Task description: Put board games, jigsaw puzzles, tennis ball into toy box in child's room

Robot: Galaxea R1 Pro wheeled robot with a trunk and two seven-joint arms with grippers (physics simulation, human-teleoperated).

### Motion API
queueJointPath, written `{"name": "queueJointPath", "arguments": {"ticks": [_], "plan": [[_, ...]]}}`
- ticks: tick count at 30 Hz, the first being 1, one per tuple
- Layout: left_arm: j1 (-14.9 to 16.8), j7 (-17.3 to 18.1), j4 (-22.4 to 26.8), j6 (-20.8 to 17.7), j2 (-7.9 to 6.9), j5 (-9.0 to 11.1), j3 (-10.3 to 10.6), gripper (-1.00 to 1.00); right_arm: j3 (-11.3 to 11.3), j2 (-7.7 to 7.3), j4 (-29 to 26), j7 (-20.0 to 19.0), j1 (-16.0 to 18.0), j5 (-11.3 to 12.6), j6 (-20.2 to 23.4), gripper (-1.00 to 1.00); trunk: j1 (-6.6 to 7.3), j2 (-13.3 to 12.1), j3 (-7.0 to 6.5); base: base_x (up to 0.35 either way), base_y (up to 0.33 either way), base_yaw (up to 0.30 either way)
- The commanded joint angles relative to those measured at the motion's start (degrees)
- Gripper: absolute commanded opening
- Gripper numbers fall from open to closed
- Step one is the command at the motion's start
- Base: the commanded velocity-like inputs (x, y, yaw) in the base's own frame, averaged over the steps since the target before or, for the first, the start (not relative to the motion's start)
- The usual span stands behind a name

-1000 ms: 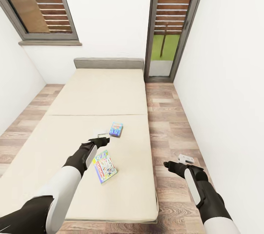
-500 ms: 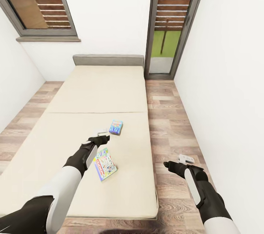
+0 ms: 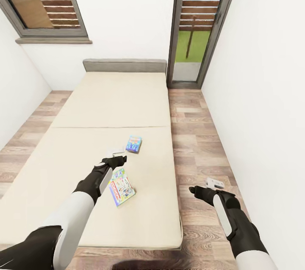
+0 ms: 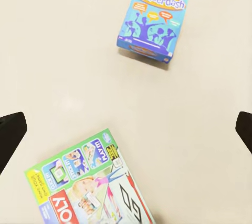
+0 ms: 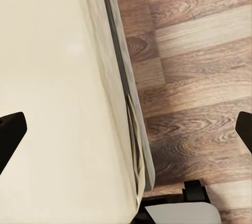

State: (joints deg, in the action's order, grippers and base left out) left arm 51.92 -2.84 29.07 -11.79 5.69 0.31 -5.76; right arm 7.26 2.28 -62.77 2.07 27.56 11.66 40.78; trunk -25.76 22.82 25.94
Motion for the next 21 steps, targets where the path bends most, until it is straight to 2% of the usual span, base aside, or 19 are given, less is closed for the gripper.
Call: {"name": "queueJointPath", "arguments": {"ticks": [1, 21], "plan": [[0.02, -0.03, 0.11, -0.34, 0.05, 0.04, -0.23, 1.00, 0.12, 0.04, -0.07, 0.22, 0.03, 0.47, 0.27, 1.00, -0.03, 0.10, 0.18, 0.000, 0.000, 0.000], [-0.06, 0.09, 0.28, 0.53, -0.08, 0.12, -0.22, 1.00, 0.17, 0.01, -0.07, 0.22, 0.03, 0.47, 0.27, 1.00, -0.03, 0.10, 2.05, 0.000, 0.000, 0.000]]}}
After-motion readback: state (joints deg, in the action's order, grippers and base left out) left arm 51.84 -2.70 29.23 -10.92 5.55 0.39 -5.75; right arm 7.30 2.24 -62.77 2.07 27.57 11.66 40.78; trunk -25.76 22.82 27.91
